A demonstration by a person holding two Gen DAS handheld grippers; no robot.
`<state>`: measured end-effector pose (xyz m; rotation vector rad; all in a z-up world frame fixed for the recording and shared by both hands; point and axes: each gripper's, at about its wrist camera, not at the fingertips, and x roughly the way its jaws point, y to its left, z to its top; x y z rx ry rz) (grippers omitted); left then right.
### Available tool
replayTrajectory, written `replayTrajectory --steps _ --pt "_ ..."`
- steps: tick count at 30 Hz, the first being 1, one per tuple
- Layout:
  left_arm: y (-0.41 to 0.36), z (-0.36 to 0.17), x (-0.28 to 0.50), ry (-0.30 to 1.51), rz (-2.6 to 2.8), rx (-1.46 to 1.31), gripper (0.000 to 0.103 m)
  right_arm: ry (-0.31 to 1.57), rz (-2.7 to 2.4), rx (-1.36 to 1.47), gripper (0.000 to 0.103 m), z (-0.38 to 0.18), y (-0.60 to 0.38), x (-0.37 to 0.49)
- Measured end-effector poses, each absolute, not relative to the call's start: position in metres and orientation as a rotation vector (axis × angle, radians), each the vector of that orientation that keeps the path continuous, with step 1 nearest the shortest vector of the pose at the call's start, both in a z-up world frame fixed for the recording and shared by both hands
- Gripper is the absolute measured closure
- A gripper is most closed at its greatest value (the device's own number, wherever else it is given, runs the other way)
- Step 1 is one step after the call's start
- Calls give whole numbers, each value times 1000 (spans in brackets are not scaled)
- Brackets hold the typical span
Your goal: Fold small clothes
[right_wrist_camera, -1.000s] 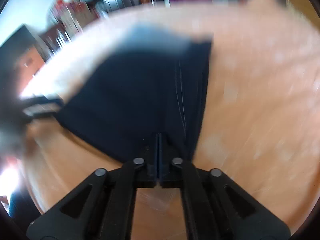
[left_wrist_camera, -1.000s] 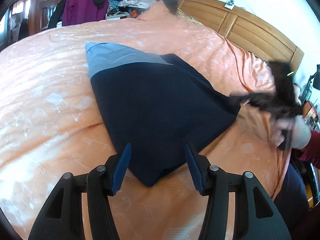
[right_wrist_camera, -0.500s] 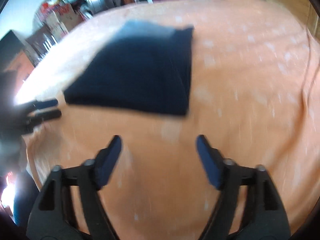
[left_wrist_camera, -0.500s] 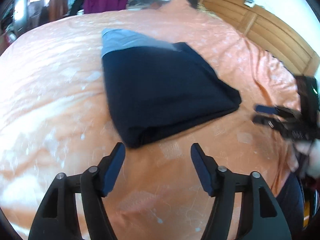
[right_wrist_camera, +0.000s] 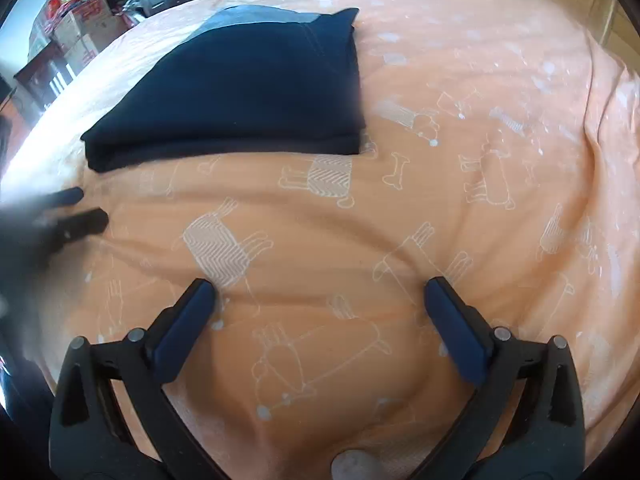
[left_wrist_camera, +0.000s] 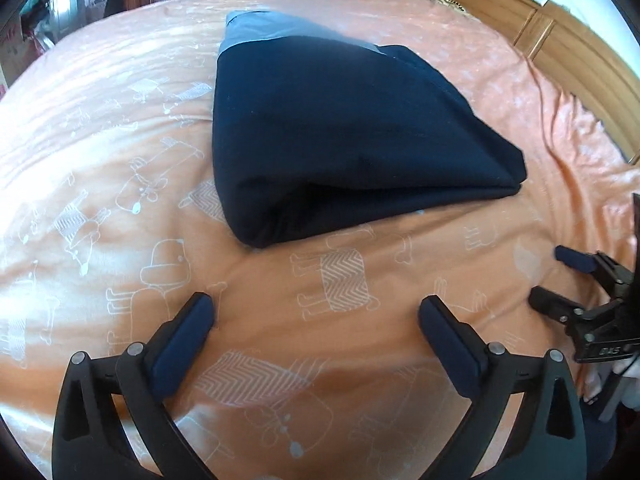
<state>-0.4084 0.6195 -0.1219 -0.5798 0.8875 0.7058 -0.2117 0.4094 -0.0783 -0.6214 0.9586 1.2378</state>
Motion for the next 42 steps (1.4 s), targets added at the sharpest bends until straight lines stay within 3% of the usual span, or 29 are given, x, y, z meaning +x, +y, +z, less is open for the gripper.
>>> replayTrajectory --steps 15,25,42 --pt "619 -133 -398 828 780 -516 0 971 1277 -341 0 -76 403 -191" --pt "617 -135 -399 808 782 -516 0 909 1215 -502 0 -76 410 -212" --pt "616 -135 -399 791 783 -517 0 898 1211 -530 0 -80 409 -212"
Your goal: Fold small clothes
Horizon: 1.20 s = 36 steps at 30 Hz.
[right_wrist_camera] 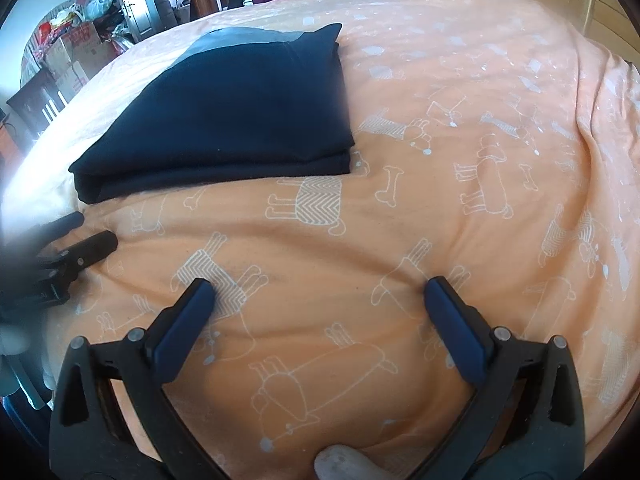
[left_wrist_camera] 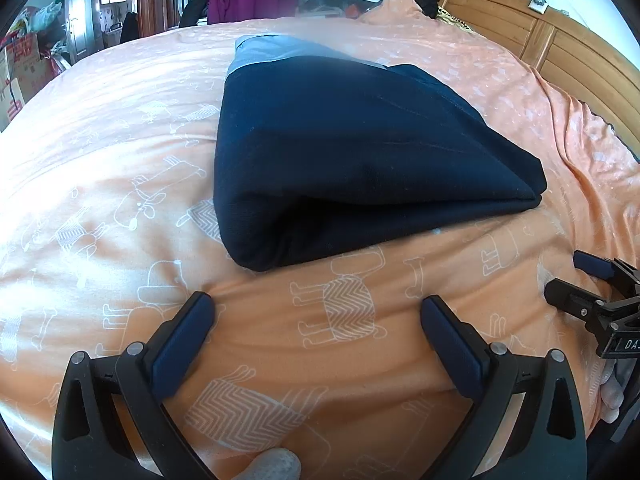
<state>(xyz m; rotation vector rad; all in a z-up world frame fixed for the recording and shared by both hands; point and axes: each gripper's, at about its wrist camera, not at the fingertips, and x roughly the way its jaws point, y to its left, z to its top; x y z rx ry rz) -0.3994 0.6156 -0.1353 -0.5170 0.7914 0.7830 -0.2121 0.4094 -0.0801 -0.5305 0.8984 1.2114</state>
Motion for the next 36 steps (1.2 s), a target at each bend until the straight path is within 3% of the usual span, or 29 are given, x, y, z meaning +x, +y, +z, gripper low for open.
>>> replayTrajectory --steps 18,21,25,29,36 --pt "614 -135 -399 786 785 -520 0 892 1205 -565 0 -81 412 -213" --pt "614 -135 -399 787 785 -520 0 944 1202 -589 0 -72 416 -208" --pt "614 -135 -399 787 788 -517 0 875 1148 -575 0 -53 412 -189" --pt "614 -135 -399 786 787 -518 0 977 1084 -574 0 -79 412 -152" --pt "613 -135 -399 783 787 -518 0 928 1055 -584 0 -83 415 -157"
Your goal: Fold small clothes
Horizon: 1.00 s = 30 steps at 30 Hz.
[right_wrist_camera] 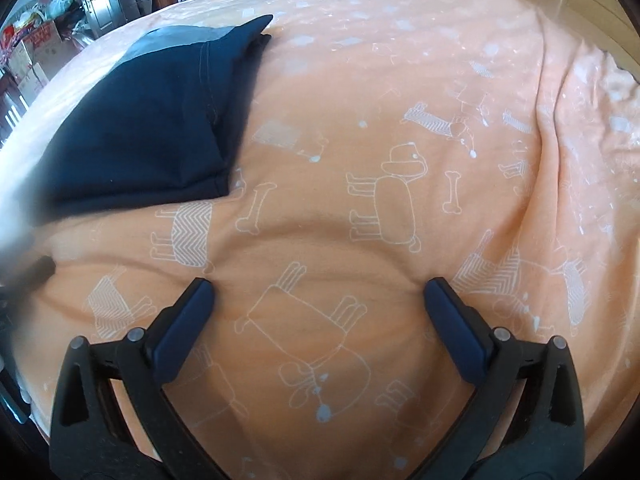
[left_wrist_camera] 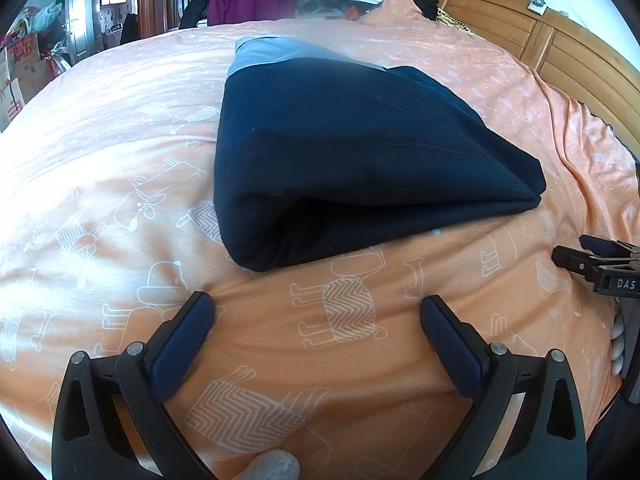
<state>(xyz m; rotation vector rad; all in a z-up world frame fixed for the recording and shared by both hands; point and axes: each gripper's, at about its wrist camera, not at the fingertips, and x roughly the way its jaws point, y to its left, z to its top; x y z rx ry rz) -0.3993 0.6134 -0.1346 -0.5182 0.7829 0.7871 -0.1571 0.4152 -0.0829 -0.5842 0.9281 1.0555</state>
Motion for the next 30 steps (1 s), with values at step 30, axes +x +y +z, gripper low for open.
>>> replayTrajectory --steps 30 --pt "612 -134 -399 779 782 -530 0 929 1061 -583 0 -83 414 -156"
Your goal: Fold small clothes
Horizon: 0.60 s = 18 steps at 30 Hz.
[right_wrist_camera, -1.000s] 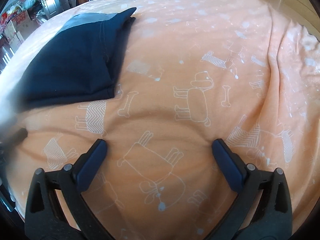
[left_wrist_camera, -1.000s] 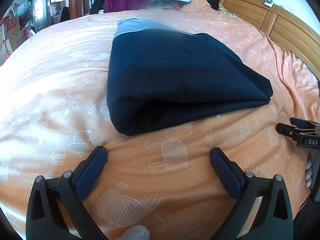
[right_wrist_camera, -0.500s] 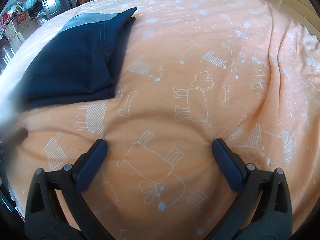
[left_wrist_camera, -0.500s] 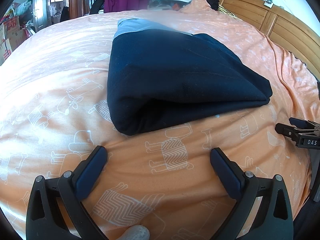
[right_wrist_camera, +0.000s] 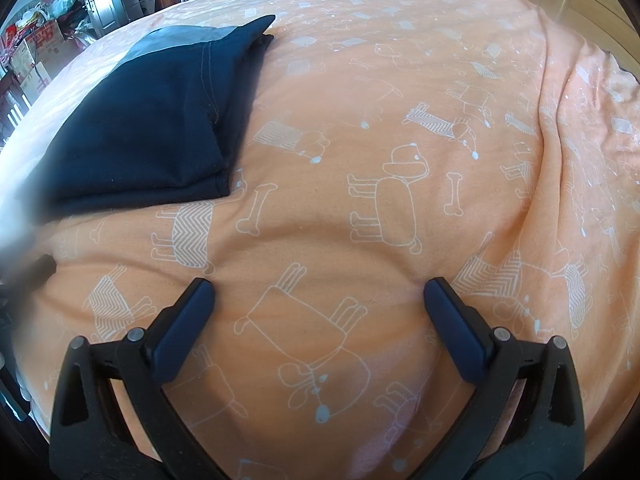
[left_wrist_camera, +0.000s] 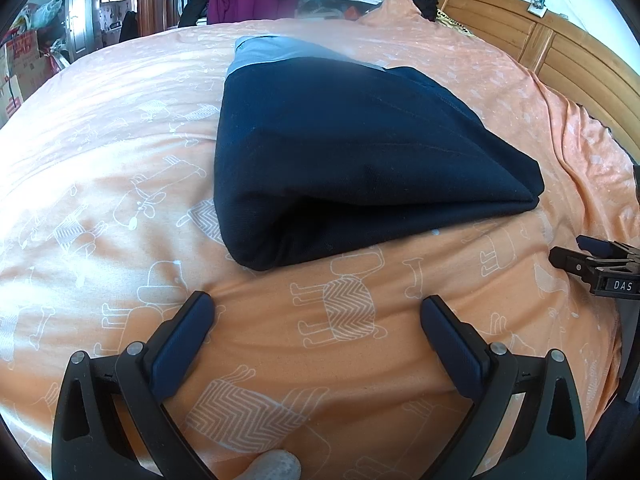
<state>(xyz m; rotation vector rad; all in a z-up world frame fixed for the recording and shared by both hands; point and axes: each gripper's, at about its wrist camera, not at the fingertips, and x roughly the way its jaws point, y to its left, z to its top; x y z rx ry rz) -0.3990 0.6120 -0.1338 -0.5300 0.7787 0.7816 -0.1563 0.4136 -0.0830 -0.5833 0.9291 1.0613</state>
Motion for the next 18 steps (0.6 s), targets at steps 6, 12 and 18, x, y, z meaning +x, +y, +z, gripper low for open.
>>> replayTrajectory --steps 6,12,18 --pt "614 -134 -398 782 777 -536 0 928 1063 -585 0 -83 414 -157" --pt "612 -134 -397 786 781 -532 0 928 1062 -585 0 -83 414 -157" --pt "612 -135 -396 790 783 -527 0 928 1061 -585 0 -83 414 -157"
